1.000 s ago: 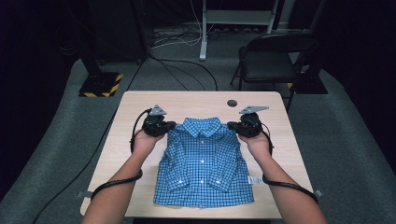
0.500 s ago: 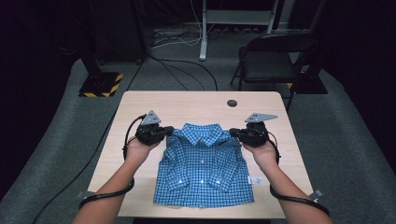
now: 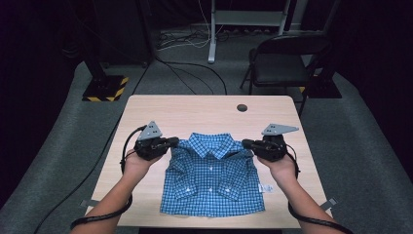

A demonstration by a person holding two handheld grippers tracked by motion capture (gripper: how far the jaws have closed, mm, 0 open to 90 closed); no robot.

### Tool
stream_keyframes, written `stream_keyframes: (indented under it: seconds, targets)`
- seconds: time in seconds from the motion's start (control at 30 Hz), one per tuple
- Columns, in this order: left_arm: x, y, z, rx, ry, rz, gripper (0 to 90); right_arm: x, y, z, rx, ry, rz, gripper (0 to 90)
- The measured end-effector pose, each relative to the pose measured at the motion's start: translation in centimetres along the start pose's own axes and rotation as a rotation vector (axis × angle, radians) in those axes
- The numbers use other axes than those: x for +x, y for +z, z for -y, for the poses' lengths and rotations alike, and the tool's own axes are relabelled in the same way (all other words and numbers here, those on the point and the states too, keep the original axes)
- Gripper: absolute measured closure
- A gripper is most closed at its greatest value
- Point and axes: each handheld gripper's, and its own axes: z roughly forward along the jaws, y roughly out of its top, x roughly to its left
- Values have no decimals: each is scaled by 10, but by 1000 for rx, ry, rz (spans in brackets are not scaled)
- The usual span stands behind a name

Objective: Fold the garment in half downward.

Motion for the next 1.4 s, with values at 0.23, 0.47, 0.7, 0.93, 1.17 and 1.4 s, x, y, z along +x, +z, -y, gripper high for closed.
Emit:
stream_keyframes:
  seconds: [0.23, 0.47, 0.7, 0.93, 1.17, 1.4]
  targets:
    - [-20, -10, 13, 13, 14, 45, 870, 13, -9, 19, 12, 7, -29, 868]
    - [-36, -18, 34, 21, -5, 90, 870, 24, -14, 38, 27, 17, -57, 868]
    - [-48, -24, 51, 29, -33, 136, 870, 40, -20, 57, 42, 17, -86, 868]
    - [-64, -35, 56, 8, -44, 176, 869, 48, -33, 73, 21, 54, -110, 868]
    - [-83, -41, 71, 48, -43, 206, 869, 63, -45, 91, 27, 63, -130, 868]
    - [-94, -30, 98, 120, -70, 223, 868, 73, -38, 119, 83, 87, -137, 868]
